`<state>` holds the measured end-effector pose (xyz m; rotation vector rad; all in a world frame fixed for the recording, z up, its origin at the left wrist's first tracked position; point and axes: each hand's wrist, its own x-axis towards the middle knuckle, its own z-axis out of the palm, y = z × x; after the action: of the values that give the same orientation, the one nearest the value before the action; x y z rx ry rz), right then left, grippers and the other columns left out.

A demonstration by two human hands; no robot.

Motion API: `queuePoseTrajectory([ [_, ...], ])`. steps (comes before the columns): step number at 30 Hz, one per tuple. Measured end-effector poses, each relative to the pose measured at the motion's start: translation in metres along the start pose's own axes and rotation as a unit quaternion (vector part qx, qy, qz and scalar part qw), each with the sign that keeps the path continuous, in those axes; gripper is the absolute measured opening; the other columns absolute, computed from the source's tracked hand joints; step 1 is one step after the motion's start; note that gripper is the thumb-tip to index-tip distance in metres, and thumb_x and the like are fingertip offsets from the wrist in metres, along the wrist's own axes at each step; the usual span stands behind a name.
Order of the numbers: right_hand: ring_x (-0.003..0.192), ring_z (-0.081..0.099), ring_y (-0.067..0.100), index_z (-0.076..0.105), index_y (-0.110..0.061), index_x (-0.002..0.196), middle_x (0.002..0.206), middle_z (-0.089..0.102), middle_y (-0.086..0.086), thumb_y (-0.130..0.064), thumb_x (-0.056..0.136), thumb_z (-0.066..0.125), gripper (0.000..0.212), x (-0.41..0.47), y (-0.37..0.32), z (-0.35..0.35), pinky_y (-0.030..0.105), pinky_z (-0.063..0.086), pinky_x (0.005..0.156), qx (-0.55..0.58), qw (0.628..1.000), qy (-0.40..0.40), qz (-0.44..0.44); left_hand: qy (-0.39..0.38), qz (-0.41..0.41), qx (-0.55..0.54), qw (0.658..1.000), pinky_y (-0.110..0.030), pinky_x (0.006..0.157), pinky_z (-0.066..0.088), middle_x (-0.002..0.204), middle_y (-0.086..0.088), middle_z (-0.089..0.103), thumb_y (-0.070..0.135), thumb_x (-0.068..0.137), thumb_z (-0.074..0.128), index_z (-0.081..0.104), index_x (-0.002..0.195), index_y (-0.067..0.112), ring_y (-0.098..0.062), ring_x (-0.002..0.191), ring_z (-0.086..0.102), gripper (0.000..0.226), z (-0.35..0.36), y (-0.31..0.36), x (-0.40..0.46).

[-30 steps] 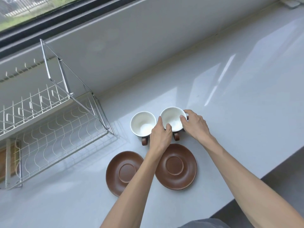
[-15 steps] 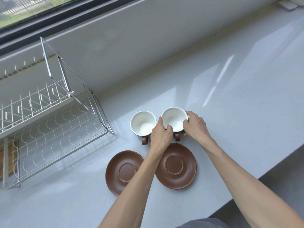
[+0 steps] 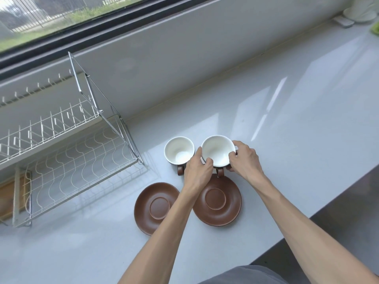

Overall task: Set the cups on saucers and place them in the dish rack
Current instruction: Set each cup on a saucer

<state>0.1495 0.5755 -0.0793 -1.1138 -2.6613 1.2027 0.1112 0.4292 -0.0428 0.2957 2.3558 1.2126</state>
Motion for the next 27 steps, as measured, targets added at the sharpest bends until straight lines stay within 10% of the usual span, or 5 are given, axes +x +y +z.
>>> queuePoseTrajectory([
  [12,0.085,0.069,0.041,0.055,-0.015,0.127,0.099,0.070,0.015,-0.016,0.082,0.039,0.048,-0.074,0.012,0.014,0.045,0.054,0.084,-0.005,1.000,0.010,-0.002,-0.024,-0.008,-0.045,0.999,-0.034,0.077,0.050,0.089,0.004,0.069,0.029,0.079,0.043,0.066,0.110,0.038,-0.019,0.081,0.060,0.040,-0.014,-0.028,-0.062],
  [27,0.094,0.065,0.038,0.054,-0.017,0.130,0.102,0.070,0.014,-0.014,0.085,0.041,0.048,-0.132,0.032,0.032,0.042,0.052,0.085,-0.027,0.999,0.007,0.033,-0.063,-0.055,-0.080,0.993,-0.044,0.073,0.051,0.070,0.004,0.040,0.035,0.069,0.042,0.062,0.093,0.027,-0.018,0.069,0.040,0.032,-0.011,-0.065,-0.109],
])
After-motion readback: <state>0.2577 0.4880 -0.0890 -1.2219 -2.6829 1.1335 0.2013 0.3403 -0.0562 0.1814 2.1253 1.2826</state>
